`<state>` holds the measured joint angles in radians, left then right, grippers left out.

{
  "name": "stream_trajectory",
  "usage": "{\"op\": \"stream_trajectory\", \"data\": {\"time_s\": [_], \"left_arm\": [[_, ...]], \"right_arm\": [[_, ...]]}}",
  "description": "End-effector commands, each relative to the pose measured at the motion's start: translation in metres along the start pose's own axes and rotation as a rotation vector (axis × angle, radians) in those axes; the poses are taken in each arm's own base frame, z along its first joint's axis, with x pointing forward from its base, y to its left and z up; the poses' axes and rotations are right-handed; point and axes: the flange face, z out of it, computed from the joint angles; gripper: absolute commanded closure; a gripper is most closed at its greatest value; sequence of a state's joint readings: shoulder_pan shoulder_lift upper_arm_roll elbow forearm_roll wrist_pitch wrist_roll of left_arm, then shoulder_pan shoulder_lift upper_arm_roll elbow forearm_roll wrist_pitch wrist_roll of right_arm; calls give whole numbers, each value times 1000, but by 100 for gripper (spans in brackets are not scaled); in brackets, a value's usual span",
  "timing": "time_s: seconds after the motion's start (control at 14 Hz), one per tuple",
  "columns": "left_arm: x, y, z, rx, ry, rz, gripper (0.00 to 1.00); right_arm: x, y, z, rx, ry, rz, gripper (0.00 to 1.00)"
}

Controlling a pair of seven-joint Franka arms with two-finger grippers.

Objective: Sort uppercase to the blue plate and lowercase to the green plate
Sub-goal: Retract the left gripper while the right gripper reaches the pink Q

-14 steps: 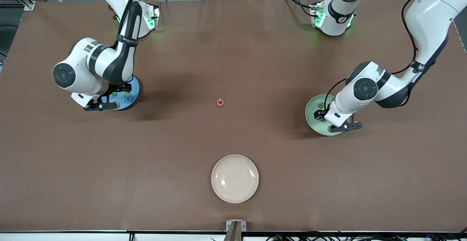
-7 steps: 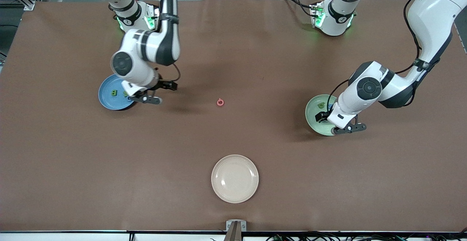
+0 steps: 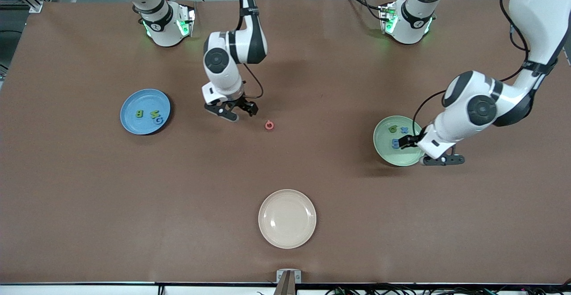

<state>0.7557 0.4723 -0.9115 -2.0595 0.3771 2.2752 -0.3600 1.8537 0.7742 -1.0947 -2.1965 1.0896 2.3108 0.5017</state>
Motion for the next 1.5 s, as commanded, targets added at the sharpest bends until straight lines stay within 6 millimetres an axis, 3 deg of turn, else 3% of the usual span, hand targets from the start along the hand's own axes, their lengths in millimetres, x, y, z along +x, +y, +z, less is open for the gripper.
{"op": "stream_trajectory", "data": {"time_s": [0.0, 0.21, 0.43, 0.57, 0.86, 1.22, 1.43], "left_arm": [[-10, -22, -47, 7, 34, 55, 0], [-15, -53, -92, 31, 41, 49, 0], [-16, -72, -158, 82, 45, 22, 0], [-19, -68, -209, 92, 51, 8, 0], [-23, -78, -279, 84, 44, -5, 0], [-31, -73, -337, 72, 88, -7, 0], [-33, -70, -350, 74, 107, -3, 0]], "right_arm": [[-9, -12, 4, 68, -19, 67, 0], [-14, -40, 6, 108, -26, 126, 0], [-11, -62, 12, 123, -42, 149, 0], [-11, -66, 20, 123, -28, 141, 0], [-20, -75, 42, 116, 13, 109, 1], [-18, -79, 53, 97, 35, 86, 15], [-15, -79, 53, 64, 61, 42, 19]]}}
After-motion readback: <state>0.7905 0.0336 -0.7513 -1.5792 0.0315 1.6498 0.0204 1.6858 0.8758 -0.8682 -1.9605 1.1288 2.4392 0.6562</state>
